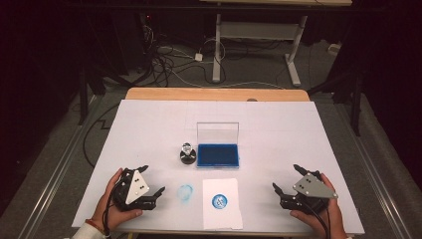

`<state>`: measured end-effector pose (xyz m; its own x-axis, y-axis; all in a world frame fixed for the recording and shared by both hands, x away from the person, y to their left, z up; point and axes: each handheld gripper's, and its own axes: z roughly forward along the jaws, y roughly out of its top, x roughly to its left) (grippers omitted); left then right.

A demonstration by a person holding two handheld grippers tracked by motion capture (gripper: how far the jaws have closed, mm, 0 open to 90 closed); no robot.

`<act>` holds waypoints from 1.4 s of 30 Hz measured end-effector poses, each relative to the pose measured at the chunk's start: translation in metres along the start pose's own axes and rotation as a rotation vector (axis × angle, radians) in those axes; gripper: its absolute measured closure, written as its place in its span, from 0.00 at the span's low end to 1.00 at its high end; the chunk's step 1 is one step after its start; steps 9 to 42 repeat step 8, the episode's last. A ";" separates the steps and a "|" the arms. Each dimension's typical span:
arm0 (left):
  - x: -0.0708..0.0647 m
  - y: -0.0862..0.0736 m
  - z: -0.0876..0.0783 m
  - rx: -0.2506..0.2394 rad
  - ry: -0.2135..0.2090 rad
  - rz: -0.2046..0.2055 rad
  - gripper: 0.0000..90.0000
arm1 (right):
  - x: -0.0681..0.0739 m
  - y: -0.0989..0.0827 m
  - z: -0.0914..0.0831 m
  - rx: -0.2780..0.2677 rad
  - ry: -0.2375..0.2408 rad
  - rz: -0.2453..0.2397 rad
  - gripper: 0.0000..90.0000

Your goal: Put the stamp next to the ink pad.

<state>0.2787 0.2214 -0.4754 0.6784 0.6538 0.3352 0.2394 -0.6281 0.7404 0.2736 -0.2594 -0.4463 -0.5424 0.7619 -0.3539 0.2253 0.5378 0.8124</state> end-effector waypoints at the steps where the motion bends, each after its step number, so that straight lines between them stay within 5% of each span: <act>1: 0.000 0.000 0.000 0.002 0.000 0.000 0.17 | 0.000 0.000 0.000 0.000 0.000 -0.001 0.19; 42: 0.001 0.001 0.001 0.000 0.004 -0.008 0.17 | -0.001 0.000 0.000 -0.002 -0.001 0.010 0.19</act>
